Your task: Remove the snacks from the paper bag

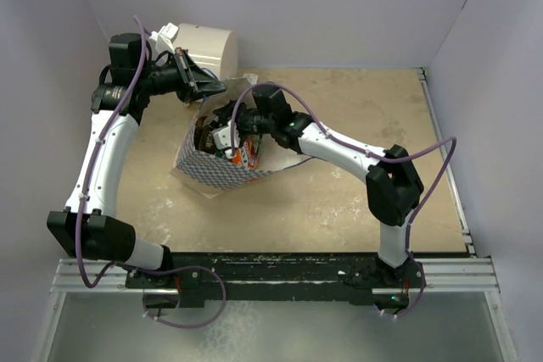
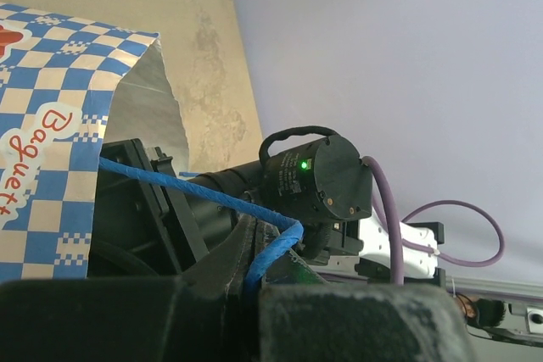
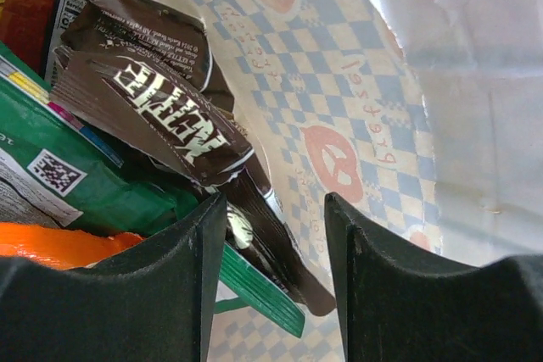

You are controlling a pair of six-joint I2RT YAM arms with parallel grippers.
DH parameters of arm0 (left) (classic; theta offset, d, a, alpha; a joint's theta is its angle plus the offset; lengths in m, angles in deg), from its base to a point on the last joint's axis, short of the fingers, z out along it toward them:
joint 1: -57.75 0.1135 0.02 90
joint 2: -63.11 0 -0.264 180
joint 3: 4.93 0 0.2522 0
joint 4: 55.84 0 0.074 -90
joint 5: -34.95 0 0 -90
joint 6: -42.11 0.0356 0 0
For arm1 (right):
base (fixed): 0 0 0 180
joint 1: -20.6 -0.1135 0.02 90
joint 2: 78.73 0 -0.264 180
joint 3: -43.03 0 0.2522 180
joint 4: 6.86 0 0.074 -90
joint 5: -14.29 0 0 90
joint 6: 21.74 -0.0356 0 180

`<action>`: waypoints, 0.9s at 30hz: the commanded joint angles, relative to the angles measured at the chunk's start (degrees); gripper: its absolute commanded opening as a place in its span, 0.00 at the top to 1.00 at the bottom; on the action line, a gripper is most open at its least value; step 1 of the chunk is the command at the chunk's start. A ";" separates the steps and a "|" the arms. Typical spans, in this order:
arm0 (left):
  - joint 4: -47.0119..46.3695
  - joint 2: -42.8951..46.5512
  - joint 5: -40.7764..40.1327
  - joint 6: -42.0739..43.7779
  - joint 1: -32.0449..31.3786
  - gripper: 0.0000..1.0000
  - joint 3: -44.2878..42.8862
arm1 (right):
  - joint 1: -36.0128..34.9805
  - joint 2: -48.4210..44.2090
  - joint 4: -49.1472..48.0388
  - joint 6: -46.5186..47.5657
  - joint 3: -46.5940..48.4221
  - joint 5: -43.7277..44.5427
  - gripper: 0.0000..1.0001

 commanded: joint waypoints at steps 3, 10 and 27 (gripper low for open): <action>-2.79 0.65 2.80 0.00 -0.36 1.00 -3.06 | -0.21 -2.39 5.48 4.20 0.86 2.82 0.39; -3.60 0.54 2.78 -0.71 -0.36 1.00 -2.74 | -0.16 -1.85 5.42 5.20 0.95 2.73 0.35; -2.04 0.42 1.94 0.71 -0.20 1.00 -3.51 | -0.23 -3.64 3.24 2.50 1.21 1.16 1.00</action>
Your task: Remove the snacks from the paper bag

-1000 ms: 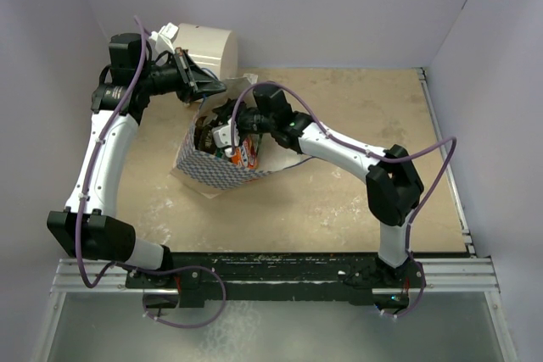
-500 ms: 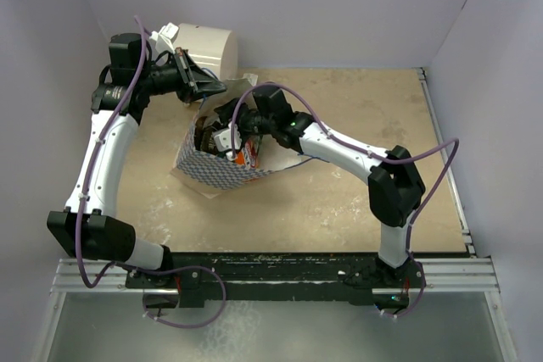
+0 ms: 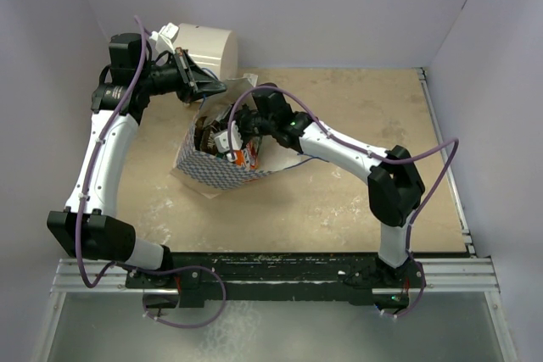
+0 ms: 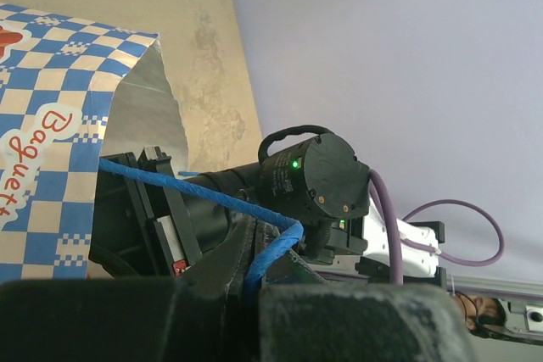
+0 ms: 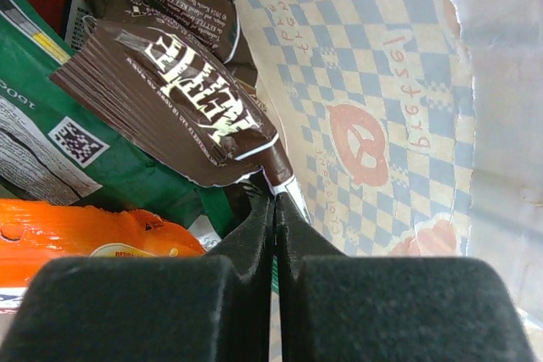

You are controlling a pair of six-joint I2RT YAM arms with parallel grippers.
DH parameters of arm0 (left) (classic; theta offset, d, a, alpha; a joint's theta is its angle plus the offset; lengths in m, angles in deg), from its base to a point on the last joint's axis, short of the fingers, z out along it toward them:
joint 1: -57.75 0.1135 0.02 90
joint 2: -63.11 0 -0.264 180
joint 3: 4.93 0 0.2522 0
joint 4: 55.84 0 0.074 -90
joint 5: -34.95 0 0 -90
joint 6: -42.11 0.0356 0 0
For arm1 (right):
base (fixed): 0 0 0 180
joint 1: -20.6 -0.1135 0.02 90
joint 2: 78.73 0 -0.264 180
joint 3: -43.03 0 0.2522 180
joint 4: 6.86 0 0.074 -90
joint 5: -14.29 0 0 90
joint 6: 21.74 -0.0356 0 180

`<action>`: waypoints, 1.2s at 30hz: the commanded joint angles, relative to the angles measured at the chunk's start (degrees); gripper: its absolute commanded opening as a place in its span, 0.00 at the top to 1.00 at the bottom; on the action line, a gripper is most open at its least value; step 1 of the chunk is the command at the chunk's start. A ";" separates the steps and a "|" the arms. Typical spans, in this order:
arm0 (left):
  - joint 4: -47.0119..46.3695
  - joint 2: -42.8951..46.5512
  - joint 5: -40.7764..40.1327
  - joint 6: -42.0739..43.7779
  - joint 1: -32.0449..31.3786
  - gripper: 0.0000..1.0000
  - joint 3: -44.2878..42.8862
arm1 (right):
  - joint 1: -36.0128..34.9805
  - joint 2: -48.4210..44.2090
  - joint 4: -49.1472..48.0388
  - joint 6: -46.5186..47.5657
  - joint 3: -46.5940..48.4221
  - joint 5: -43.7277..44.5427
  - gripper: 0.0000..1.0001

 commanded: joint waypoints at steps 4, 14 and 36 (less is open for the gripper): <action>-1.13 0.58 0.94 1.28 -0.19 1.00 -3.56 | -0.05 -5.60 -10.79 -10.76 -0.10 -2.42 1.00; -0.32 1.24 -0.15 1.59 0.90 1.00 -3.39 | -0.15 -12.16 -23.61 -24.43 -7.00 -0.97 1.00; 0.94 2.00 -1.83 1.69 3.20 1.00 -1.40 | -0.01 -30.30 -19.18 -37.49 -0.95 15.86 1.00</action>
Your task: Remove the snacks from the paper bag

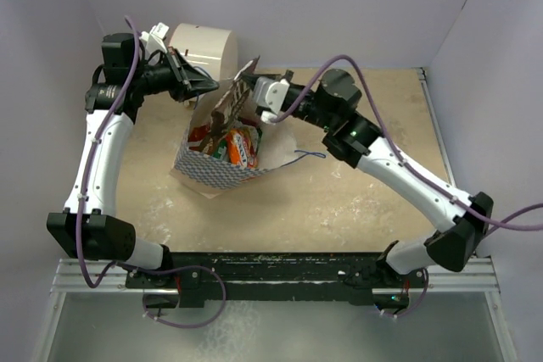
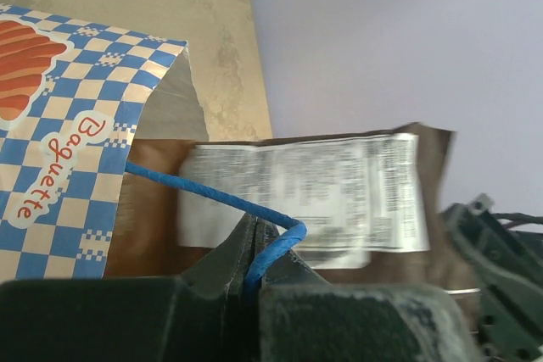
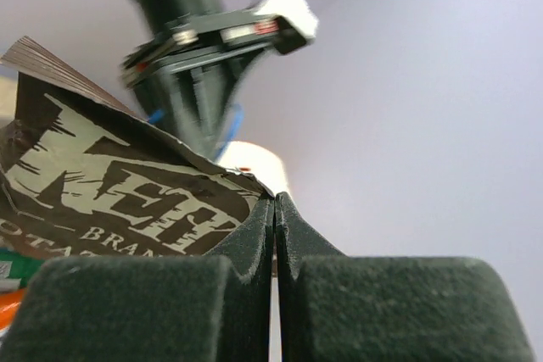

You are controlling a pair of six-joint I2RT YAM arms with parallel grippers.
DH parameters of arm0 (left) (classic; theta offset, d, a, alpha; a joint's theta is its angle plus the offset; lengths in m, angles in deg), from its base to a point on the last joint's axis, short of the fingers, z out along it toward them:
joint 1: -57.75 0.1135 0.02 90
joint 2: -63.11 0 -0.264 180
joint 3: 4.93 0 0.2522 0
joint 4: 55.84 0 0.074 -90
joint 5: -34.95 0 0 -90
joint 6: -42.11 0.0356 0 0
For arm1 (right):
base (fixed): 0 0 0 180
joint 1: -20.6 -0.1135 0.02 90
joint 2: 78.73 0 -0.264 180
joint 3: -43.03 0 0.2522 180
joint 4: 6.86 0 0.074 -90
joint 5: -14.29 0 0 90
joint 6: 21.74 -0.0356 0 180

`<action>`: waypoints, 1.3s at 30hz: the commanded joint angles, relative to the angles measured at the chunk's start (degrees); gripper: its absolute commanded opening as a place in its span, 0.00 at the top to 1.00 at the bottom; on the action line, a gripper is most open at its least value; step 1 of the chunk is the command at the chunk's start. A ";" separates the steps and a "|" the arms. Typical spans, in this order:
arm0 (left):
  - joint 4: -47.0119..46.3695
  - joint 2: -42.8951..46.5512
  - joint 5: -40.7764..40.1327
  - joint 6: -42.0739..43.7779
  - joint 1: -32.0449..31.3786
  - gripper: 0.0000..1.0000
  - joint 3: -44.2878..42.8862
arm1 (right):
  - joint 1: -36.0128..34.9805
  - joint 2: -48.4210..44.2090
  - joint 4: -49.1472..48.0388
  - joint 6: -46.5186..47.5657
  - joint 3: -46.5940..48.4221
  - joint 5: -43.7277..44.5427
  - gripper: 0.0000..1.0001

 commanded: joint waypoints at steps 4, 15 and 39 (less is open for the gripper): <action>-1.60 2.06 0.12 0.62 1.17 1.00 -0.57 | -0.01 -8.95 2.22 -5.61 9.32 19.87 1.00; -2.07 2.51 0.71 1.47 1.25 1.00 -0.57 | -0.04 -18.58 12.65 -4.39 6.19 52.07 1.00; 2.46 4.11 0.94 5.99 1.36 1.00 -1.62 | 1.88 -35.16 33.36 -33.23 -24.30 68.79 1.00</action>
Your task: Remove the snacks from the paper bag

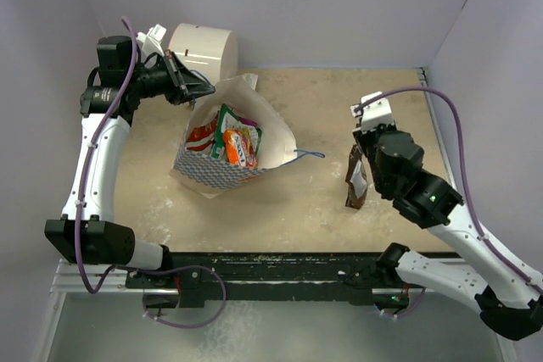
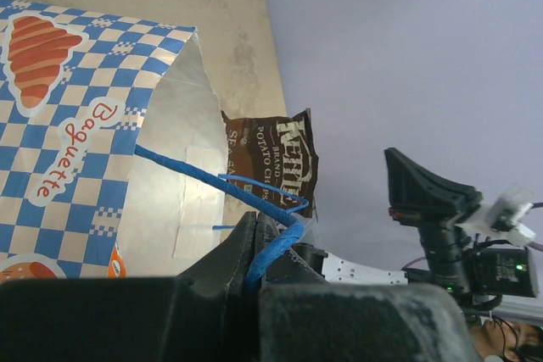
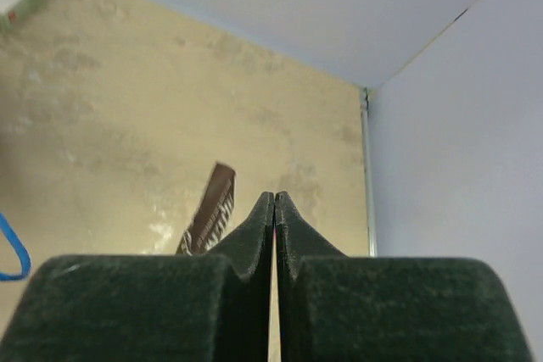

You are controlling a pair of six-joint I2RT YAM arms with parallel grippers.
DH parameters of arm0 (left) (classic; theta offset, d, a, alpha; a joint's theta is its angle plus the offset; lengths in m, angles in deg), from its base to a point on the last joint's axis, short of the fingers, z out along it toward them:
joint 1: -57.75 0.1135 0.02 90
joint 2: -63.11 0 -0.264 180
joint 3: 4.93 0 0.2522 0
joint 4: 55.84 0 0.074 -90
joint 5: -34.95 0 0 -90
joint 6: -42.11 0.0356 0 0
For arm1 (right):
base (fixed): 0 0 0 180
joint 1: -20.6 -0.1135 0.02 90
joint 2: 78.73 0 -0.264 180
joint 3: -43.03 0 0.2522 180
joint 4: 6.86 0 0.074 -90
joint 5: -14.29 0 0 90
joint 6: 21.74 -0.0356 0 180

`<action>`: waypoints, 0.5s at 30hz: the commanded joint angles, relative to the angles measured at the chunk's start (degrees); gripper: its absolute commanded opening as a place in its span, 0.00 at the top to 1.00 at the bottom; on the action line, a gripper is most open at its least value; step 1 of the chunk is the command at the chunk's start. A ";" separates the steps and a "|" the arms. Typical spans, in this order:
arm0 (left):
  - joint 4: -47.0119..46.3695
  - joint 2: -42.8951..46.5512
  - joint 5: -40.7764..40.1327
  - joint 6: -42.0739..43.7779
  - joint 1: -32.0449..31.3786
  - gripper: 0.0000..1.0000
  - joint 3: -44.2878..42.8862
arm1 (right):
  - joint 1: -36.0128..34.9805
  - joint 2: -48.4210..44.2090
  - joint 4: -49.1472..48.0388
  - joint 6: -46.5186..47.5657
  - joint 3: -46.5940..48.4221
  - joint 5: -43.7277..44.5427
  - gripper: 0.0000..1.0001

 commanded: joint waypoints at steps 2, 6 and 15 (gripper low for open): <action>-1.09 2.46 1.51 0.79 0.32 1.00 -1.61 | 5.31 1.25 -2.80 -9.31 -9.37 -3.11 1.00; -1.09 1.88 1.58 0.87 0.31 1.00 -2.41 | 14.60 7.17 1.30 -26.53 -6.37 -5.58 1.00; 0.14 0.26 0.53 2.80 0.31 1.00 -5.03 | 15.54 16.28 11.83 -50.59 -1.43 -24.27 0.63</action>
